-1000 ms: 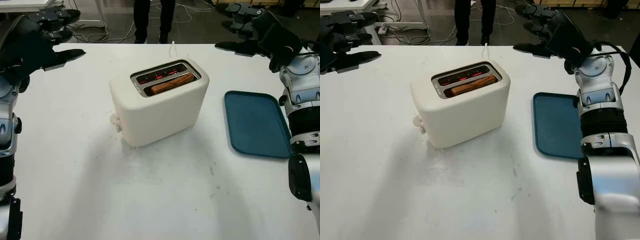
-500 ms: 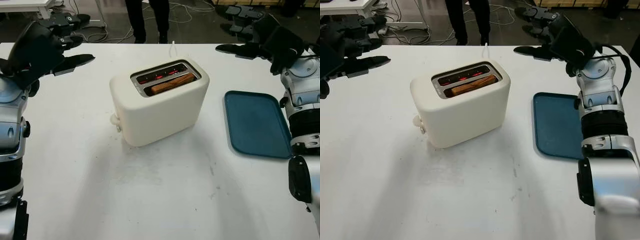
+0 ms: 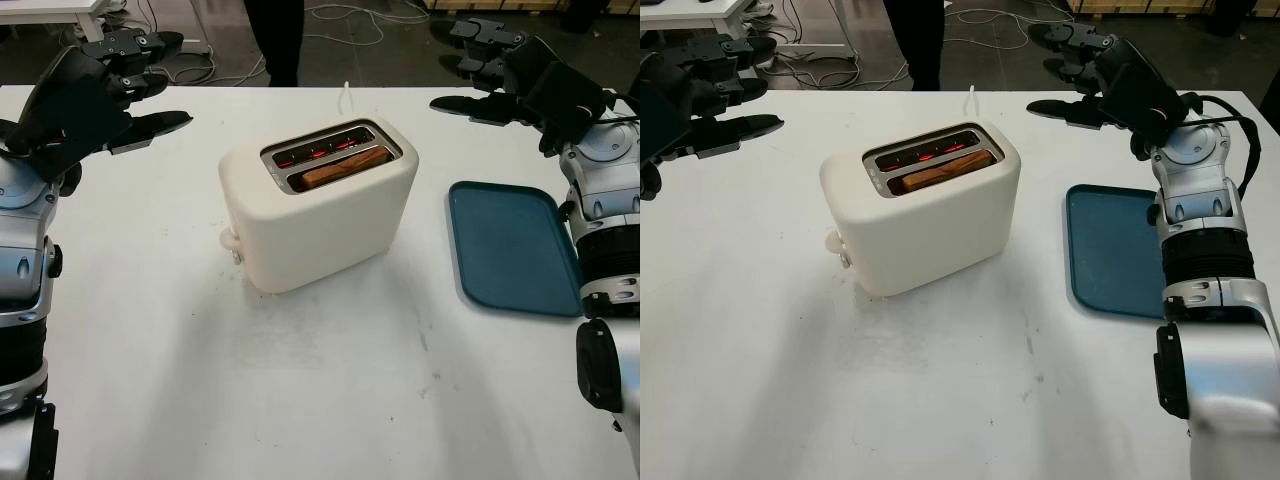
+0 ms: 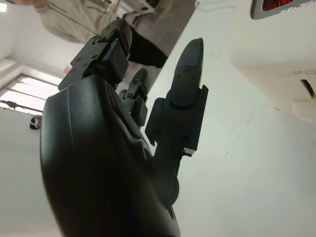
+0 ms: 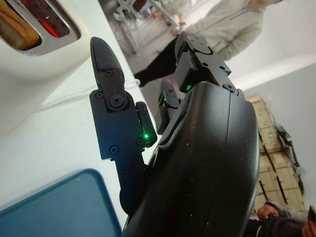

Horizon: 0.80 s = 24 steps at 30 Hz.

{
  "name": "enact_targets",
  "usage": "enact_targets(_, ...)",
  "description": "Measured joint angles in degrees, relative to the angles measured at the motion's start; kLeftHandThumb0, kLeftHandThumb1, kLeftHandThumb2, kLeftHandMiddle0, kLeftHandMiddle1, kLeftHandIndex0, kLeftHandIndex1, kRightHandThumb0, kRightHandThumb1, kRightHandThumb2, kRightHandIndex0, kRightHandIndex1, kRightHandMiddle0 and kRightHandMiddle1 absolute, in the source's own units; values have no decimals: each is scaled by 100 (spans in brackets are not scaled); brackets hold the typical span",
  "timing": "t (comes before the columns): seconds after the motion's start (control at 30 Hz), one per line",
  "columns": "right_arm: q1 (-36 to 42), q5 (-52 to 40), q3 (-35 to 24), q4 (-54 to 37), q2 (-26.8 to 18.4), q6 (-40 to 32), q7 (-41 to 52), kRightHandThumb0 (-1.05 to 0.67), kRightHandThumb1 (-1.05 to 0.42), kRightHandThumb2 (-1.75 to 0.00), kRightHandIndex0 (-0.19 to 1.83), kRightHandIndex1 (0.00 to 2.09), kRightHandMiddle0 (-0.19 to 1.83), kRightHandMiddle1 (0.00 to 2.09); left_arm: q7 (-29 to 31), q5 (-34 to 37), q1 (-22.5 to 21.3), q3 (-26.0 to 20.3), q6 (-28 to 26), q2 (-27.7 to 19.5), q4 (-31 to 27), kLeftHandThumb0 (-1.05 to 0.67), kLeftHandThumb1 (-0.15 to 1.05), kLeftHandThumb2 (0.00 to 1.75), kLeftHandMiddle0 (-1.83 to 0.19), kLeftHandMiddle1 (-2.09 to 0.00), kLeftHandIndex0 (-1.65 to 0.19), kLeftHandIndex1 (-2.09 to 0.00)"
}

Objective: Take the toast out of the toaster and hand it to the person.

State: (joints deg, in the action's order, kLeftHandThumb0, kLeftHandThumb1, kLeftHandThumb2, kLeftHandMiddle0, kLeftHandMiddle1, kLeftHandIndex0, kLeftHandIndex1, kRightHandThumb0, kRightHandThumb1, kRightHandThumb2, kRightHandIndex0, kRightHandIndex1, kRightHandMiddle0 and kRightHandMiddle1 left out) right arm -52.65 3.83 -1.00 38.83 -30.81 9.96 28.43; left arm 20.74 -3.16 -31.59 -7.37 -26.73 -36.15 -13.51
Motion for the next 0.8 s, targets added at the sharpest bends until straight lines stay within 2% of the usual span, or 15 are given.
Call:
enact_targets(0.5,172,-2,3,-105,23,-6,-8,-47,-92,-2,31,0,30,0,-128,-1,126,-24,-2,121,-121,-34,92,15,-29,-37,-38,-3)
enact_targets(0.67,172,-5,2,-148,63,-66,-9,-46,-92,-2,30,0,29,0,-134,-13,128,-20,0,118,-157,-33,92,17,-19,-58,-38,-3)
enact_targets(0.8,172,-4,2,-148,66,-69,-8,-48,-92,-2,30,0,29,0,-120,-11,129,-20,-6,105,-167,-31,92,17,-13,-63,-37,-2)
